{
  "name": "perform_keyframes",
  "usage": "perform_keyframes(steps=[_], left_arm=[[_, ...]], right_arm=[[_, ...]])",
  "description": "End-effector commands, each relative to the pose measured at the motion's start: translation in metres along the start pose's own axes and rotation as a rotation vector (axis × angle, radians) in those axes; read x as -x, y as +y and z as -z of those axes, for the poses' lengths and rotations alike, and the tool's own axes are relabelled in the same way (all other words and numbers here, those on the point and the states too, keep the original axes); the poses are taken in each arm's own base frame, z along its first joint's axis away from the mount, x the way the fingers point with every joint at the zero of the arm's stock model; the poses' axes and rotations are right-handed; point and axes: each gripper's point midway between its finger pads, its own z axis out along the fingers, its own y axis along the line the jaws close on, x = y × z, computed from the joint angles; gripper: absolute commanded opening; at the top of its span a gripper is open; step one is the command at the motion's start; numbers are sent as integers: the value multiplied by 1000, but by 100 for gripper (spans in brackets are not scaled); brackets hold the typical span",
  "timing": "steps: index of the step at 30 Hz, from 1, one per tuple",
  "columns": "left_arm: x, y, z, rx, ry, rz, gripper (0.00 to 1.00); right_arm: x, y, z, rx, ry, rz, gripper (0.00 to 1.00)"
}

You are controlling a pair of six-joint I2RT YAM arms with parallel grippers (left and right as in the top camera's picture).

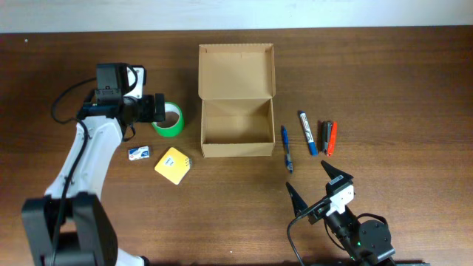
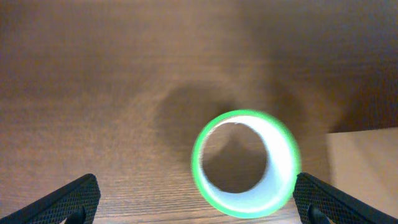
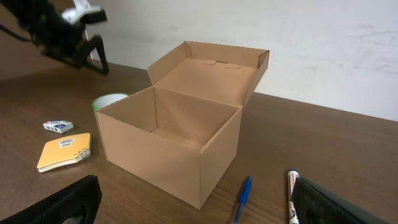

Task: Pack container
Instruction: 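Move the left gripper to the green tape roll and grasp its rim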

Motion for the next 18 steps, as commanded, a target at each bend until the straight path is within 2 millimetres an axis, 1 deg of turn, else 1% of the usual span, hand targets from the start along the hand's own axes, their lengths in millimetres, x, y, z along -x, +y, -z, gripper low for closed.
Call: perform_keyframes(steps=[1,7,12,16,18], left_arm=[[-7,6,-20,13,43,8,100],[-25,8,-50,13,111,11,100],[-37,15,-66,53,150,10,100],[-42,17,-74,63,165,9,93],[-43,16,-78,60,168,9,84]], right_arm=[[-2,0,0,-3,-1,4,99],[-2,0,0,-3,-1,4,99],[-2,0,0,-3,-1,4,99],[-2,0,0,-3,-1,4,99],[-2,0,0,-3,-1,4,99]])
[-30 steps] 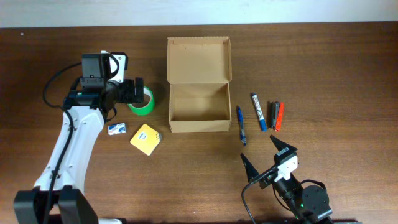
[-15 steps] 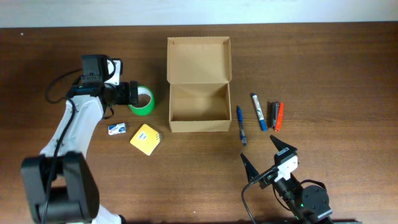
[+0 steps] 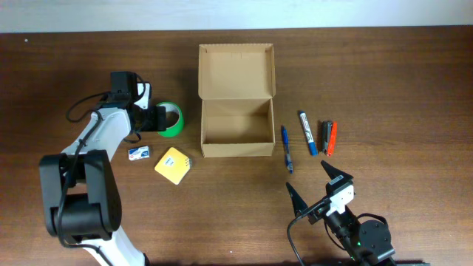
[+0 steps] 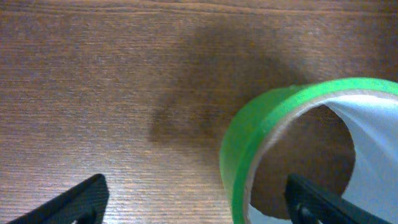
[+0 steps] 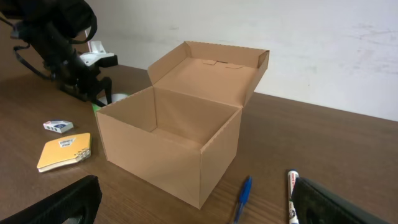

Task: Pack container
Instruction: 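Move the left gripper to the green tape roll and grasp its rim, then lift the green tape roll and carry it over the cardboard box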

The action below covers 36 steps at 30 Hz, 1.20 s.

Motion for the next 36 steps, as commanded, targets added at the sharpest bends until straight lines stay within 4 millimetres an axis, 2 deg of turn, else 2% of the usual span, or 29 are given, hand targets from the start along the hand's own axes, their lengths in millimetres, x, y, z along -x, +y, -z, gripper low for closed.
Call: perform_keyframes(steps=[1,8,9,12,18,21,24,31,33,36], left_arm=[[3,4,-8,17,-1,0,83],[-1,3,-15,16,15,0,63],[-1,3,-15,16,15,0,55],[-1,3,-15,16,15,0,43],[-1,3,-15,16,15,0,35],[-1,3,-15,16,15,0,14],[-2,3,-15,16,18,9,2],[5,3,-8,16,12,15,2],[16,3,3,16,4,20,2],[45,5,34,18,-24,20,2]], right_arm=[[-2,0,0,-3,-1,3,99],[-2,0,0,-3,-1,3,99],[-2,0,0,-3,-1,3,99],[-2,0,0,-3,-1,3,99],[-2,0,0,-3,-1,3,99],[-2,0,0,-3,-1,3,99],[-2,0,0,-3,-1,3,99],[-2,0,0,-3,-1,3,99],[-2,0,0,-3,-1,3,99],[-2,0,0,-3,-1,3,99]])
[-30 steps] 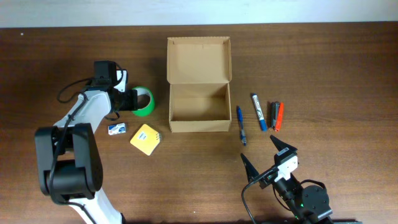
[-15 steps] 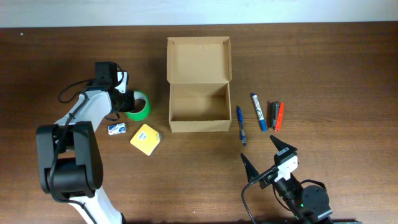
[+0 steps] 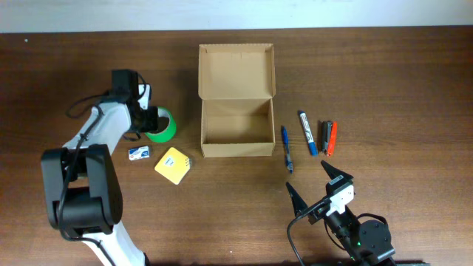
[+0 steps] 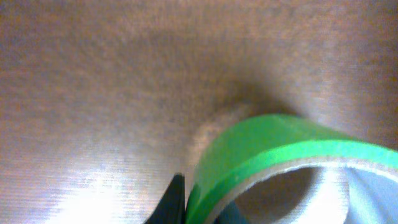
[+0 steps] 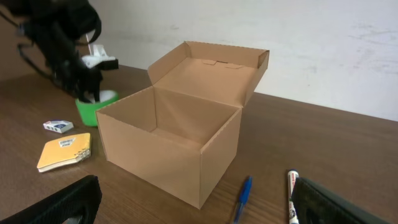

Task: Pack container
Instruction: 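Lift the green tape roll and carry it over the cardboard box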

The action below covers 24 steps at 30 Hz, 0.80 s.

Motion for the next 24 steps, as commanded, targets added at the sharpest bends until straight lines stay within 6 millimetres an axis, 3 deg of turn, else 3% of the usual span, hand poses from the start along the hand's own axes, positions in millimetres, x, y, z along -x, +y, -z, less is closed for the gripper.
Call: perform_keyframes(steps=[1,5,11,15,19,24], left_arm=[[53,1,46,3,-121,12,2],[92,-16,103,-11,-190,-26,2],[126,-91,173,-80,-317,-162,2],[122,-154,189,-158,-349,-174,2],[109,-200,196,-210,-347,-183,2],[98,-219,199,-148,-353,-137,2]], right_arm=[[-2,0,0,-3,-1,3,99],[-2,0,0,-3,-1,3,99],[-2,0,0,-3,-1,3,99],[-2,0,0,-3,-1,3,99],[-2,0,0,-3,-1,3,99],[-2,0,0,-3,-1,3,99]])
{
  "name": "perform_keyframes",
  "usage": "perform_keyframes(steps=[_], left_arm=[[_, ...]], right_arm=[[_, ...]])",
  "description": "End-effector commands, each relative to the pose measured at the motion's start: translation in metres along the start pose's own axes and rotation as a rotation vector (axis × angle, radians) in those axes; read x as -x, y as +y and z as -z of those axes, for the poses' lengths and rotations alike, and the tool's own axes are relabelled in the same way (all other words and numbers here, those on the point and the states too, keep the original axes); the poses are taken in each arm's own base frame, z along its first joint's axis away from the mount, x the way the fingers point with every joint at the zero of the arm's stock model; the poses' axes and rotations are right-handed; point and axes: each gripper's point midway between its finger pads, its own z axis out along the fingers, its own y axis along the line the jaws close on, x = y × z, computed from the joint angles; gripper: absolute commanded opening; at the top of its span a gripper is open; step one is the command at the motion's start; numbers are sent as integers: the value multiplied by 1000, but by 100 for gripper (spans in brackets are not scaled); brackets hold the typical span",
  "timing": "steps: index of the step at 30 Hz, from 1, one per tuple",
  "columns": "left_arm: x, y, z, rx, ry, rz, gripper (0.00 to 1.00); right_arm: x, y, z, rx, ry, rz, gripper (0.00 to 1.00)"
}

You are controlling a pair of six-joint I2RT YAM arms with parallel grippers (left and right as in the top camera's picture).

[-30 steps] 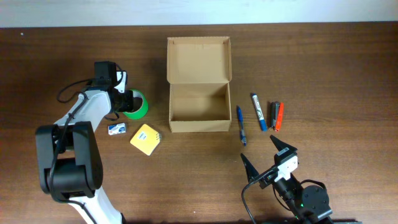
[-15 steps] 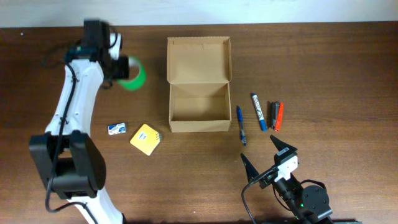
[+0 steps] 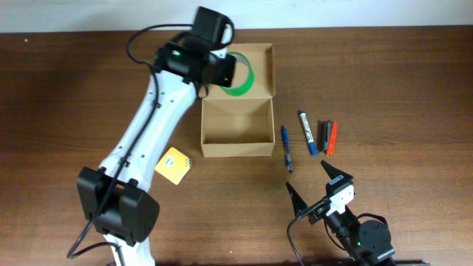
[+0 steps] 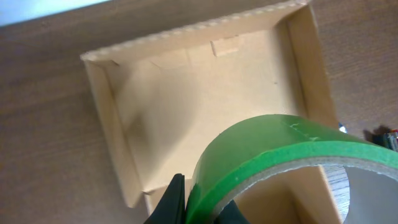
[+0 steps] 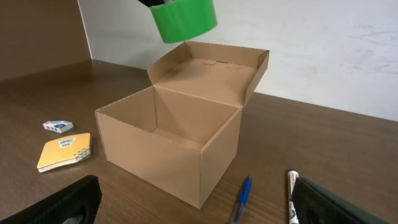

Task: Pack container
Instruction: 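Lift the green tape roll and carry it over the cardboard box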

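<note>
The open cardboard box [image 3: 236, 150] stands mid-table with its lid [image 3: 260, 55] folded back. My left gripper [image 3: 224, 73] is shut on the wall of a green tape roll [image 3: 240, 74] and holds it in the air over the lid and the back of the box. In the left wrist view the green tape roll [image 4: 273, 155] fills the lower right, pinched by the left gripper [image 4: 202, 206], with the box [image 4: 112, 124] below. The right wrist view shows the tape roll [image 5: 184, 18] high above the box [image 5: 168, 155]. My right gripper [image 3: 312, 185] rests open near the front edge.
A yellow notepad [image 3: 173, 164] lies left of the box, and a small white-blue packet [image 5: 58, 126] lies beyond it. Right of the box lie a blue pen [image 3: 285, 148], a blue marker [image 3: 307, 133], a black marker [image 3: 324, 137] and a red marker [image 3: 332, 137].
My left gripper, then shut on the tape roll at table level left of the box, now holds it in the air over the box's lid and back edge. The right arm is unchanged.
My left gripper first stood open above the tape roll lying left of the box. It was then lower, with its fingers astride the roll's wall, and after that shut on it. Now the roll hangs over the box. The right gripper stayed open and still.
</note>
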Motion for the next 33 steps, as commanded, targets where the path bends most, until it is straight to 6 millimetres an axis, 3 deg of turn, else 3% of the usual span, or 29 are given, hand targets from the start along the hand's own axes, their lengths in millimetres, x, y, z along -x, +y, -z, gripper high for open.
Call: perform_keyframes(steps=[1,6,15,21,33], left_arm=[[7,-3,16,68,-43,93,2],[-15,-7,13,111,21,191,2],[-84,-6,-32,149,205,344,2],[-103,13,-46,270,189,448,2],[-122,16,-65,293,223,445,2]], right_arm=[[-2,0,0,-3,-1,4,99],[-2,0,0,-3,-1,4,99],[-2,0,0,-3,-1,4,99],[-2,0,0,-3,-1,4,99],[-2,0,0,-3,-1,4,99]])
